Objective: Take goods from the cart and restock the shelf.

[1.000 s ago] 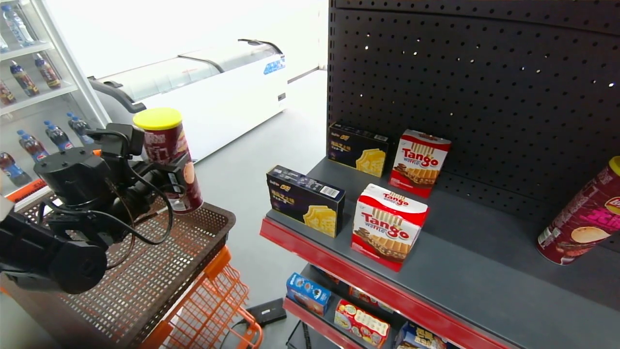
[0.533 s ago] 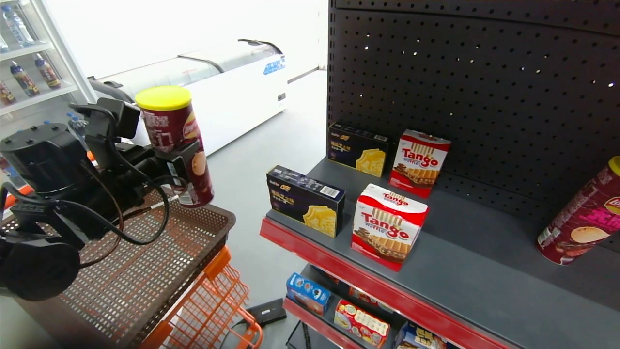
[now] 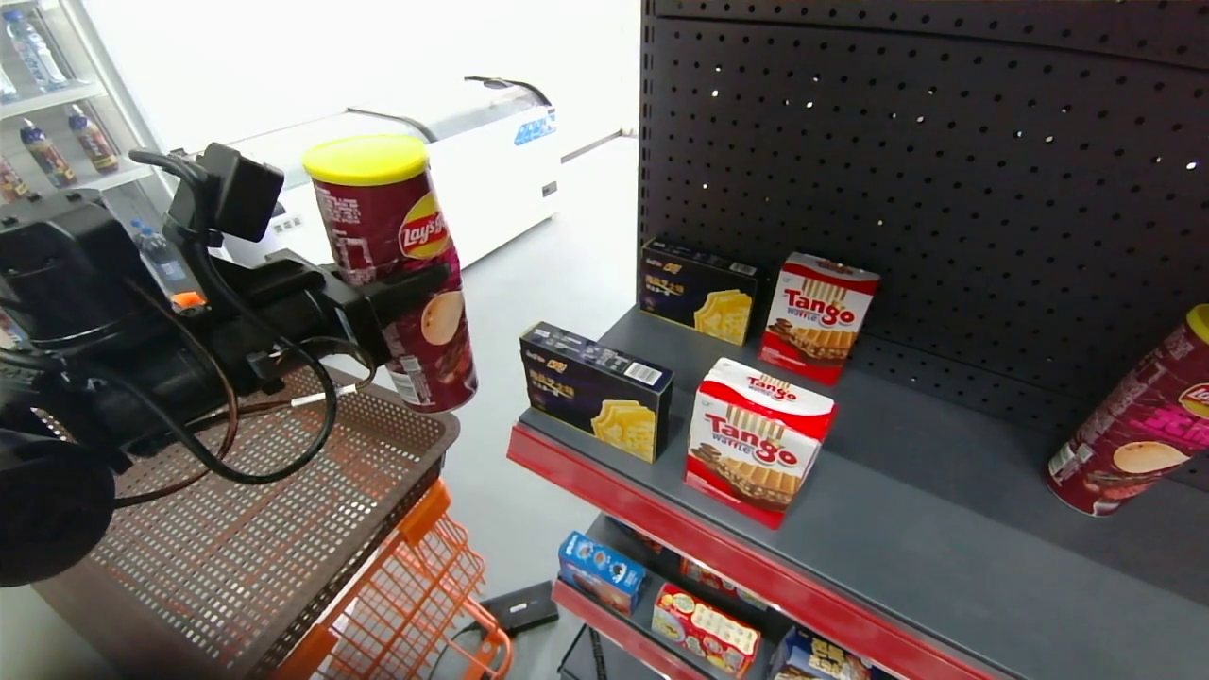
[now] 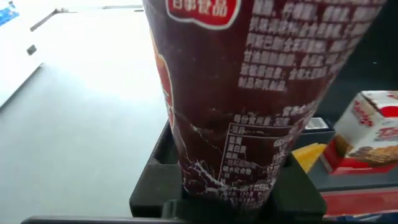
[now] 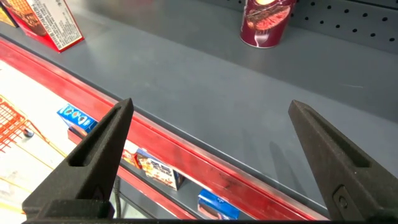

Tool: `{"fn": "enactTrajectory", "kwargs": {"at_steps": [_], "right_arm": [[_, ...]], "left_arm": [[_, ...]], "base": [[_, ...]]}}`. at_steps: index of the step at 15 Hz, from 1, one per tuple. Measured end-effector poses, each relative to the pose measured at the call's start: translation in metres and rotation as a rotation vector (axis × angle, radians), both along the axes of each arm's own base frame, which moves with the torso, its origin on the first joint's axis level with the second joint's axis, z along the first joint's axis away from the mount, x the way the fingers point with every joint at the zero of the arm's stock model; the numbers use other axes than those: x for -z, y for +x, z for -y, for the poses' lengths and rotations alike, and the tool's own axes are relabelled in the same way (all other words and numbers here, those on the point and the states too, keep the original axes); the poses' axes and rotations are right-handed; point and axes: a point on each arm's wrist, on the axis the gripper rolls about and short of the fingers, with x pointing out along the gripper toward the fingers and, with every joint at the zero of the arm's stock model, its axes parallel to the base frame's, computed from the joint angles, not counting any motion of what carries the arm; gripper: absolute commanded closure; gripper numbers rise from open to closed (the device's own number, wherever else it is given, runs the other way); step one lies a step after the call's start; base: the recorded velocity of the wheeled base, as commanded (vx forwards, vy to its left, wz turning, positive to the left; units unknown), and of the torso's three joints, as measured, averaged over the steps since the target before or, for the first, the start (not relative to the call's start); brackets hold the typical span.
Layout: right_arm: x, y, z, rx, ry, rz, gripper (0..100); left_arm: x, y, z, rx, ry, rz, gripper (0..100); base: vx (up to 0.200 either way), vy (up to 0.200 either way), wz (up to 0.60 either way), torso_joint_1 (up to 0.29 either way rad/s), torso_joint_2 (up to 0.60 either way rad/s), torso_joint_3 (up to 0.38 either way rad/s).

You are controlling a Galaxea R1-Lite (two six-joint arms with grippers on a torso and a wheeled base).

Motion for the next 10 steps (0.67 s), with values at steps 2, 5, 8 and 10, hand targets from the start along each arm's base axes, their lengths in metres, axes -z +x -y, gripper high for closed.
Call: {"fn": "enactTrajectory", "kwargs": {"at_steps": [2, 5, 8, 10], "right_arm": [[0.0, 0.0, 0.0, -0.001, 0.0, 0.0, 0], [0.0, 0.0, 0.0, 0.0, 0.0, 0.0, 0], [0.0, 0.0, 0.0, -0.001, 0.0, 0.0, 0], [0.0, 0.0, 0.0, -0.001, 0.0, 0.0, 0]], "left_arm": [[-0.007, -0.003, 0.001, 0.008, -0.002, 0.016, 100], [-0.016, -0.011, 0.007, 0.032, -0.006, 0.032, 100], [-0.02, -0.019, 0.017, 0.079, -0.006, 0.052, 100], [-0.021, -0.024, 0.022, 0.12, -0.006, 0.069, 100]], "base": [[0.0, 0.0, 0.0, 0.0, 0.0, 0.0], [0.0, 0.0, 0.0, 0.0, 0.0, 0.0], [0.0, 0.0, 0.0, 0.0, 0.0, 0.0], [0.0, 0.0, 0.0, 0.0, 0.0, 0.0]]}}
